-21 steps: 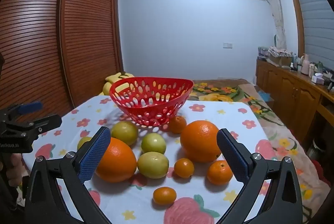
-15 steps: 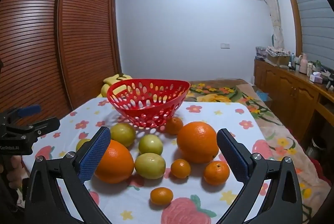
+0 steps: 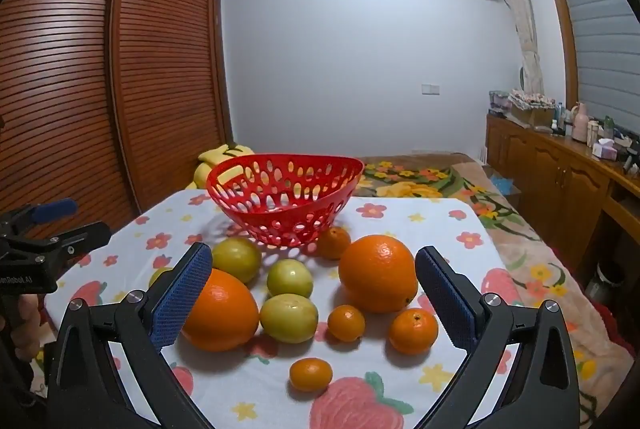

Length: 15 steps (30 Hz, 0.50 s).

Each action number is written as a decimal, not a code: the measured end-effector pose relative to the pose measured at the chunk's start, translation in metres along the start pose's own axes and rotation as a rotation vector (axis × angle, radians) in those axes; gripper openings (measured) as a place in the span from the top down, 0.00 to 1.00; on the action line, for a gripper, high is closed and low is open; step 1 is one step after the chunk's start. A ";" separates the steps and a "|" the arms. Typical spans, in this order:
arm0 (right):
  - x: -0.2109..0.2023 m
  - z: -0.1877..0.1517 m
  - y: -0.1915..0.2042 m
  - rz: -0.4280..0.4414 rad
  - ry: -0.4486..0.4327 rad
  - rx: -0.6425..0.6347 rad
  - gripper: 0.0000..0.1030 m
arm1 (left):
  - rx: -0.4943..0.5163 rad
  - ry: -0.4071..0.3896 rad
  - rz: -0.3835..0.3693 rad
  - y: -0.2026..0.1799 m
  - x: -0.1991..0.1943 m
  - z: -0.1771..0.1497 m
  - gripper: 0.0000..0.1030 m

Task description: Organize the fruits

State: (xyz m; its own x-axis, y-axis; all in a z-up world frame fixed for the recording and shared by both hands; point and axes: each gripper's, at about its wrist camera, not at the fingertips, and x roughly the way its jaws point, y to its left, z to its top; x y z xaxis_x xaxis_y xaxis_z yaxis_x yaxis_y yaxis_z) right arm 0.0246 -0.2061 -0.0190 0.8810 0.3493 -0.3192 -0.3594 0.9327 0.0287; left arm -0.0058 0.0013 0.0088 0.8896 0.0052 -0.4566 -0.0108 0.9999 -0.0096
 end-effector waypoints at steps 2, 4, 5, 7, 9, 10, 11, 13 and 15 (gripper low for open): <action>-0.003 0.002 0.002 -0.001 -0.001 -0.004 0.00 | -0.001 -0.003 0.000 0.000 -0.001 0.000 0.00; -0.005 0.003 0.003 0.000 -0.002 -0.003 0.00 | -0.001 -0.004 -0.001 0.000 -0.002 0.001 0.00; -0.004 0.003 0.003 -0.002 0.000 -0.004 0.00 | -0.001 -0.004 0.000 0.000 -0.002 0.001 0.00; -0.004 0.003 0.002 -0.001 -0.001 -0.003 0.00 | -0.002 -0.006 -0.001 0.000 -0.002 0.001 0.00; -0.003 0.002 0.002 0.000 -0.001 -0.003 0.00 | -0.001 -0.007 -0.001 0.000 -0.003 0.001 0.00; -0.004 0.003 0.002 -0.001 -0.001 -0.003 0.00 | -0.001 -0.007 0.000 0.000 -0.003 0.001 0.00; -0.003 0.002 0.002 -0.001 -0.001 -0.003 0.00 | 0.000 -0.008 0.001 0.000 -0.003 0.002 0.00; -0.003 0.003 0.002 -0.001 -0.001 -0.002 0.00 | 0.001 -0.007 0.000 0.001 -0.002 0.003 0.00; -0.004 0.003 0.002 -0.002 -0.001 -0.002 0.00 | 0.002 -0.007 -0.001 0.001 -0.002 0.003 0.00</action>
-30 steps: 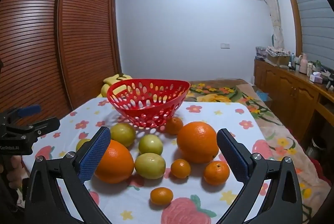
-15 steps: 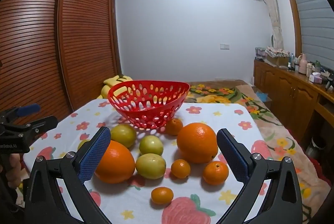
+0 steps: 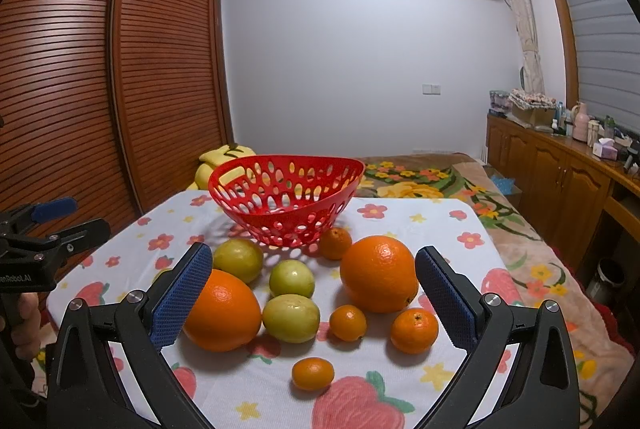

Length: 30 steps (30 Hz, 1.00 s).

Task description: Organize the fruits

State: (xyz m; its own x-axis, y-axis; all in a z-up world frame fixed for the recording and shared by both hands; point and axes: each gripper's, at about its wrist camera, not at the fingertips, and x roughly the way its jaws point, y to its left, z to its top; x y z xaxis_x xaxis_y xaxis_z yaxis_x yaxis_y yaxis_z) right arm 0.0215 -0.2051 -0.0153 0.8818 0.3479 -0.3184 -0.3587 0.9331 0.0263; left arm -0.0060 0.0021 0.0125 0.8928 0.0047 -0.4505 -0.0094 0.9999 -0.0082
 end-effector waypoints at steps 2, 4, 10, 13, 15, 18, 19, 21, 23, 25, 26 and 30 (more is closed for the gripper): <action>0.000 0.000 0.000 0.000 0.000 0.000 0.00 | 0.000 -0.001 0.000 0.000 0.000 0.000 0.00; -0.001 0.000 0.000 -0.002 -0.002 -0.001 0.00 | 0.000 -0.003 -0.001 0.000 0.000 0.001 0.00; -0.003 0.003 0.000 -0.003 -0.004 0.002 0.00 | 0.001 -0.010 -0.002 -0.001 -0.002 0.001 0.00; -0.005 0.003 0.000 -0.004 -0.005 0.003 0.00 | 0.001 -0.016 -0.002 -0.001 -0.005 0.002 0.00; -0.004 0.003 0.000 -0.005 -0.005 0.003 0.00 | 0.001 -0.017 -0.002 -0.002 -0.006 0.002 0.00; -0.004 0.005 0.000 -0.009 -0.004 0.005 0.00 | 0.002 -0.018 -0.002 -0.002 -0.006 0.002 0.00; -0.004 0.004 -0.001 -0.008 -0.005 0.006 0.00 | 0.002 -0.018 -0.003 -0.002 -0.006 0.002 0.00; -0.004 0.004 -0.001 -0.010 -0.005 0.006 0.00 | 0.001 -0.019 -0.005 -0.002 -0.007 0.003 0.00; -0.004 0.004 -0.001 -0.010 -0.006 0.008 0.00 | 0.002 -0.021 -0.006 -0.003 -0.008 0.003 0.00; -0.004 0.004 -0.001 -0.011 -0.007 0.006 0.00 | 0.003 -0.024 -0.006 -0.003 -0.010 0.003 0.00; -0.004 0.004 -0.001 -0.012 -0.007 0.006 0.00 | 0.002 -0.026 -0.006 -0.003 -0.011 0.003 0.00; -0.004 0.004 -0.001 -0.014 -0.009 0.008 0.00 | 0.002 -0.030 -0.007 -0.004 -0.013 0.003 0.00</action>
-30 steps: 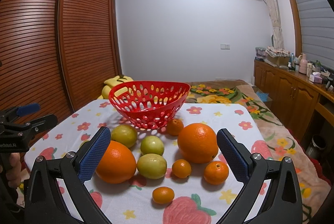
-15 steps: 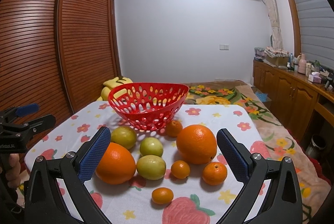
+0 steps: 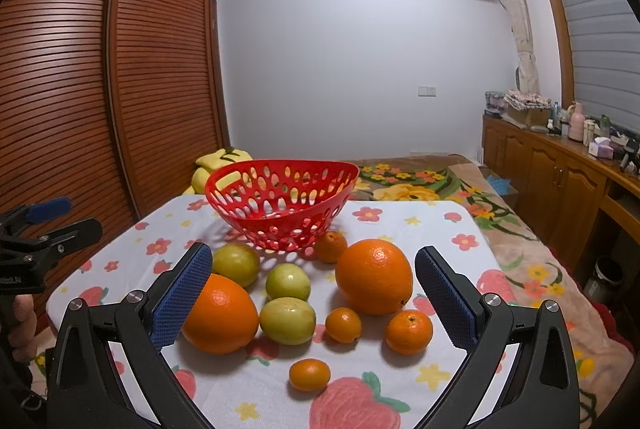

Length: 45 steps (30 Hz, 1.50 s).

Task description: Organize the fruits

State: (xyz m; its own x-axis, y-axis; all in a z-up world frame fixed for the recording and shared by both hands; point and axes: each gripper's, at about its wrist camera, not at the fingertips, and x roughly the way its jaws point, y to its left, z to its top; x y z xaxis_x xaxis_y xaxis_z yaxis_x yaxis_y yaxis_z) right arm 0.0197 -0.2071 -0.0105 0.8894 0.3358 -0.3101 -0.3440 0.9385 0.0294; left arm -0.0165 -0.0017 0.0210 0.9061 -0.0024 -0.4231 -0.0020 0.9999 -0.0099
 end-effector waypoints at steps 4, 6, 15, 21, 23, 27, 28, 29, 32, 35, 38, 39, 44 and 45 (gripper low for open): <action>0.000 0.000 0.000 -0.001 -0.001 0.000 0.00 | 0.000 0.000 0.000 0.000 0.000 0.000 0.00; 0.000 0.000 0.000 0.001 0.000 0.000 0.00 | 0.000 0.000 -0.001 0.000 0.000 0.000 0.00; 0.000 0.000 0.000 0.001 0.000 0.000 0.00 | 0.000 0.000 -0.001 0.000 0.000 0.000 0.00; 0.000 0.000 0.000 0.001 -0.001 0.000 0.00 | -0.001 0.004 -0.004 0.000 -0.001 0.000 0.00; 0.000 0.000 0.000 0.001 0.000 0.001 0.00 | -0.004 0.009 -0.005 0.001 0.000 0.000 0.00; -0.001 -0.002 0.002 0.002 0.004 0.000 0.00 | -0.004 0.018 -0.006 0.001 0.002 -0.003 0.00; -0.001 -0.002 0.003 0.002 0.006 -0.001 0.00 | -0.004 0.020 -0.006 0.002 0.002 -0.004 0.00; 0.000 -0.003 0.003 0.004 0.007 0.000 0.00 | -0.003 0.023 -0.005 0.002 0.003 -0.005 0.00; 0.003 -0.006 0.004 0.010 0.014 0.001 0.00 | -0.002 0.037 -0.005 0.004 0.007 -0.009 0.00; 0.007 -0.009 0.005 0.021 0.028 0.002 0.00 | -0.003 0.049 -0.004 0.006 0.012 -0.014 0.00; 0.012 -0.012 0.005 0.029 0.038 0.000 0.00 | -0.009 0.063 -0.002 0.009 0.019 -0.020 0.00; 0.014 -0.013 0.006 0.033 0.043 -0.001 0.00 | -0.013 0.073 -0.002 0.011 0.022 -0.023 0.00; 0.021 -0.020 0.009 0.049 0.067 -0.008 0.00 | -0.022 0.111 -0.013 0.015 0.034 -0.033 0.00; 0.023 -0.021 0.010 0.051 0.072 -0.011 0.00 | -0.022 0.123 -0.015 0.016 0.037 -0.035 0.00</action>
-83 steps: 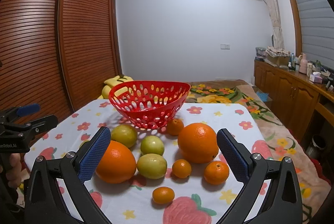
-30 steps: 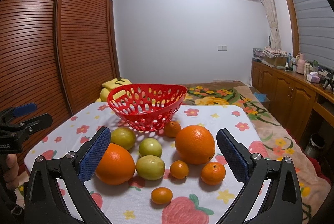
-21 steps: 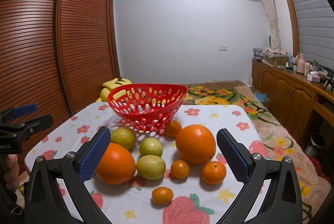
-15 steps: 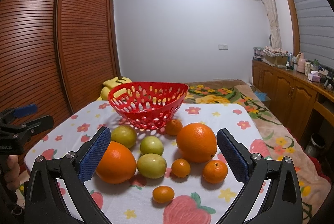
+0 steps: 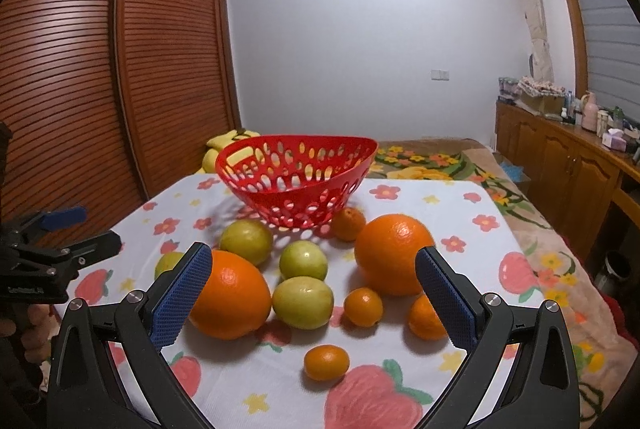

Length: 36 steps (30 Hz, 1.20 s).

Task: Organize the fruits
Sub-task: 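Grasp the large orange with the right tool while the left tool approaches a yellow-green pomelo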

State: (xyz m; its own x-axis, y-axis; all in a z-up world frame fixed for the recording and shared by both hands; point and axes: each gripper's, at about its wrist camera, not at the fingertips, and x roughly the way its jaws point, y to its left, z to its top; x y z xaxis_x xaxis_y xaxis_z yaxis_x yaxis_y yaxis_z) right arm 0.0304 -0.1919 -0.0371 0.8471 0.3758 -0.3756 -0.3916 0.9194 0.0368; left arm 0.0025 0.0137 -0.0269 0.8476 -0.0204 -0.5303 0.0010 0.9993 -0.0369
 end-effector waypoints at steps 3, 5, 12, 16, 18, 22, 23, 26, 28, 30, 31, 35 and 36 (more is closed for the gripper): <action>0.006 -0.002 0.002 0.006 0.016 -0.005 0.00 | -0.007 0.024 -0.004 0.004 0.008 -0.005 0.00; 0.009 -0.004 0.002 0.011 0.024 -0.007 0.00 | -0.011 0.033 -0.006 0.006 0.012 -0.008 0.00; 0.022 -0.005 0.006 0.046 0.066 -0.023 0.02 | -0.020 0.053 -0.020 0.015 0.021 -0.013 0.00; 0.030 -0.006 0.012 0.072 0.085 -0.028 0.02 | -0.020 0.083 -0.042 0.019 0.028 -0.017 0.01; 0.032 -0.006 0.015 0.092 0.092 -0.030 0.02 | -0.022 0.107 -0.067 0.020 0.034 -0.019 0.05; 0.040 -0.005 0.022 0.143 0.117 -0.041 0.03 | -0.024 0.134 -0.099 0.019 0.042 -0.024 0.09; 0.043 -0.004 0.024 0.164 0.126 -0.046 0.05 | -0.025 0.138 -0.100 0.019 0.043 -0.024 0.10; 0.052 -0.004 0.031 0.200 0.151 -0.065 0.07 | -0.025 0.148 -0.109 0.019 0.046 -0.027 0.14; 0.059 -0.005 0.036 0.223 0.171 -0.080 0.08 | -0.021 0.153 -0.104 0.020 0.047 -0.027 0.17; 0.066 -0.008 0.040 0.242 0.194 -0.095 0.10 | -0.026 0.151 -0.102 0.022 0.047 -0.027 0.18; 0.068 -0.009 0.042 0.247 0.203 -0.100 0.10 | -0.029 0.150 -0.105 0.024 0.047 -0.027 0.18; 0.077 -0.014 0.052 0.272 0.238 -0.125 0.13 | -0.027 0.152 -0.106 0.027 0.047 -0.027 0.20; 0.078 -0.016 0.055 0.277 0.246 -0.133 0.14 | -0.029 0.154 -0.107 0.027 0.047 -0.027 0.20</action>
State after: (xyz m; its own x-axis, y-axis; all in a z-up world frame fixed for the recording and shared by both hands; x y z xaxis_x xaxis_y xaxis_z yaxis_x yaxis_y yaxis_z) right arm 0.0699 -0.1140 -0.0790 0.5979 0.5540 -0.5793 -0.6504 0.7577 0.0535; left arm 0.0277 0.0393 -0.0759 0.7522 -0.1333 -0.6453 0.0699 0.9899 -0.1231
